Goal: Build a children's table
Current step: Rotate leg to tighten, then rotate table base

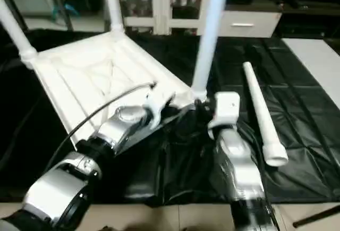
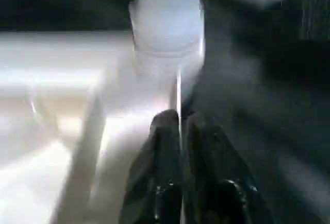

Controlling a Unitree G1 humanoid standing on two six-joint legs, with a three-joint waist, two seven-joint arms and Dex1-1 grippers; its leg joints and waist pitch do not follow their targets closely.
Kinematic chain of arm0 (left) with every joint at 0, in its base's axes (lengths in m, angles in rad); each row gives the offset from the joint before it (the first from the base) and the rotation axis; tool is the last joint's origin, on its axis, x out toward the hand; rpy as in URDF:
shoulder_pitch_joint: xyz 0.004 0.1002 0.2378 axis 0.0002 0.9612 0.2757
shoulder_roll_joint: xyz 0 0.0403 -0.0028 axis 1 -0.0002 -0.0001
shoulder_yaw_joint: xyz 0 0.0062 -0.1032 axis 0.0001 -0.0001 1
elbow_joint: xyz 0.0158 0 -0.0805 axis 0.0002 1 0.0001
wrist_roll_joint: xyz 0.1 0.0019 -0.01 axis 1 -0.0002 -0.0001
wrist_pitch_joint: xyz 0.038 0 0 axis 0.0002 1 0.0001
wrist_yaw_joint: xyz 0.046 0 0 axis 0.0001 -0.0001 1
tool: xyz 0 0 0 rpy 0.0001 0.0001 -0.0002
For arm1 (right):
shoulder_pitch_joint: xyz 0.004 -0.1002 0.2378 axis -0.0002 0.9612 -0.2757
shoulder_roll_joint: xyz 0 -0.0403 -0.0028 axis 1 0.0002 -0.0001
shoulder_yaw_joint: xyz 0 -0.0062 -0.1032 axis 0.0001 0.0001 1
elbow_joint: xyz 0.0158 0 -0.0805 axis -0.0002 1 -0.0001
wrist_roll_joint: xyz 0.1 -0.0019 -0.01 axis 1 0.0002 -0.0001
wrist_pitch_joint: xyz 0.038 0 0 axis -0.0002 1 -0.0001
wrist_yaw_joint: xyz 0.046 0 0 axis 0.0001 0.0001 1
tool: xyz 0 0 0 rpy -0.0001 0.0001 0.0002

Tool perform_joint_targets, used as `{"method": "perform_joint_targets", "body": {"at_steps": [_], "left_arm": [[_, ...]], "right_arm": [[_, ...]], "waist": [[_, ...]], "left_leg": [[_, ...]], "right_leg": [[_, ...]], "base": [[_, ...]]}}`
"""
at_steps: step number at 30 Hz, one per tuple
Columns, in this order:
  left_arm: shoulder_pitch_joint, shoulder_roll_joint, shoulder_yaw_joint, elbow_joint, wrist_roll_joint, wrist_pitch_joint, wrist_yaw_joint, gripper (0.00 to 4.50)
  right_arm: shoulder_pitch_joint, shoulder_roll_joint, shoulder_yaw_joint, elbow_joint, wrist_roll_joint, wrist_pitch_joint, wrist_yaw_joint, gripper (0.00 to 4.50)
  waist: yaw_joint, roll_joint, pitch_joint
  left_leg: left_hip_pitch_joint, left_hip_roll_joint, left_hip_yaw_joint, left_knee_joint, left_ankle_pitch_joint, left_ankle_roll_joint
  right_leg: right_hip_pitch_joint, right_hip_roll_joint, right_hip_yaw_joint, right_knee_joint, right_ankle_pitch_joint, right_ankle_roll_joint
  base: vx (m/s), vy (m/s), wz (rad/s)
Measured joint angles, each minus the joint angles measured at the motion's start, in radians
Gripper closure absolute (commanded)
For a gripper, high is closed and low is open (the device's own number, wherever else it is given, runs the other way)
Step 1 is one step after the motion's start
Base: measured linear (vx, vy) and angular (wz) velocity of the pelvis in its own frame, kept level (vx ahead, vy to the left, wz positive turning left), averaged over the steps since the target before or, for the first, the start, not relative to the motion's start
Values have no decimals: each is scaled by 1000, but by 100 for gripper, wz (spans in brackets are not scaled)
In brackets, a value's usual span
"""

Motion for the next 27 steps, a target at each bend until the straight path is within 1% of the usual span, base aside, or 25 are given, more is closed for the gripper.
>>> {"method": "perform_joint_targets", "body": {"at_steps": [3, 5, 7, 9, 11, 13, 14, 15, 16, 17, 20, 21, 22, 23, 24, 27], "left_arm": [[-31, 1, 41, -40, -24, -46, 29, 357], [-29, 23, 71, -83, -51, -59, 28, 357], [-8, 71, 100, -159, -80, -50, -9, 357], [17, 136, 125, -239, -98, -28, -49, 357], [93, 232, 122, -389, -98, 29, -116, 357], [157, 318, 122, -472, -97, 81, -171, 357], [200, 367, 117, -531, -97, 108, -203, 357], [228, 402, 118, -561, -96, 129, -223, 357], [281, 475, 118, -630, -93, 166, -256, 357], [340, 557, 118, -686, -86, 190, -289, 357], [439, 697, 162, -732, -58, 248, -337, 357], [470, 726, 180, -746, -57, 264, -349, 357], [482, 738, 191, -750, -58, 273, -355, 357], [522, 767, 228, -766, -66, 299, -371, 357], [537, 780, 244, -774, -71, 313, -376, 357], [562, 812, 277, -792, -88, 335, -389, 357]], "right_arm": [[3, -6, 2, -45, 12, 17, 20, 70], [2, -20, 12, -75, 23, 35, 62, 70], [1, -49, 36, -101, 44, 61, 124, 70], [1, -85, 54, -130, 57, 95, 189, 70], [4, -140, 95, -178, 84, 148, 278, 70], [6, -179, 115, -220, 103, 181, 347, 70], [6, -204, 138, -245, 116, 199, 387, 70], [11, -223, 149, -261, 124, 209, 416, 70], [8, -248, 176, -280, 132, 227, 463, 70], [14, -272, 198, -310, 141, 236, 500, 70], [25, -311, 211, -331, 154, 256, 562, 70], [25, -316, 219, -337, 159, 263, 579, 70], [25, -320, 224, -339, 163, 269, 590, 70], [27, -335, 245, -363, 177, 286, 628, 70], [28, -342, 251, -374, 190, 296, 647, 70], [29, -368, 257, -404, 217, 321, 696, 70]], "waist": [[-7, 0, 0], [-9, 0, 0], [-12, 0, 0], [-8, 1, 1], [-6, 2, 1], [-2, 1, 1], [-2, 1, 1], [-1, 1, 1], [0, 0, 2], [-5, -1, 2], [-2, -4, 3], [-1, -4, 3], [2, -4, 3], [4, -6, 3], [6, -7, 3], [10, -16, 1]], "left_leg": [[-3, 0, 1, 0, 0, 2], [-3, 0, 2, 0, 2, 10], [-3, 1, 2, -1, 1, 10], [-3, 1, 2, -1, 2, 10], [-2, 1, 3, -1, 1, 10], [-3, 2, 3, -1, 1, 10], [-2, 2, 3, 0, 1, 10], [-1, 2, 3, 0, 1, 10], [-2, 2, 3, 0, -1, 6], [-1, 2, 4, 0, -1, 5], [1, 2, 3, 0, -1, 3], [2, 2, 3, 0, 0, 3], [2, 2, 3, 0, 0, 3], [2, 2, 4, 0, 0, 3], [2, 2, 4, 0, 0, 3], [2, 2, 4, 0, 0, 3]], "right_leg": [[0, 0, 0, -5, 0, 0], [-1, 0, 1, -6, 0, 0], [-2, 1, 0, -6, 0, 0], [-2, 1, 0, -5, 0, 0], [-2, 1, 0, -5, 0, -1], [-1, 1, 0, -5, 0, -1], [-1, 1, 0, -5, 0, -1], [0, 1, 0, -5, 0, -1], [-1, 1, 0, -4, 0, -1], [0, 1, 1, -4, 0, -1], [1, 1, 1, -3, 0, -1], [2, 1, 1, -3, 0, 0], [2, 1, 1, -3, 0, 0], [2, 1, 2, -3, -1, 0], [3, 1, 3, -3, -1, 0], [4, 1, 3, -3, 0, 0]], "base": [[0, 0, 0], [0, 0, 0], [0, 0, 0], [0, 0, 0], [0, 0, 0], [0, 0, 0], [0, 0, 0], [0, 0, 0], [0, 0, 0], [0, 0, 0], [0, 0, 0], [0, 0, 0], [0, 0, 0], [0, 0, 0], [0, 0, 0], [0, 0, 0]]}}
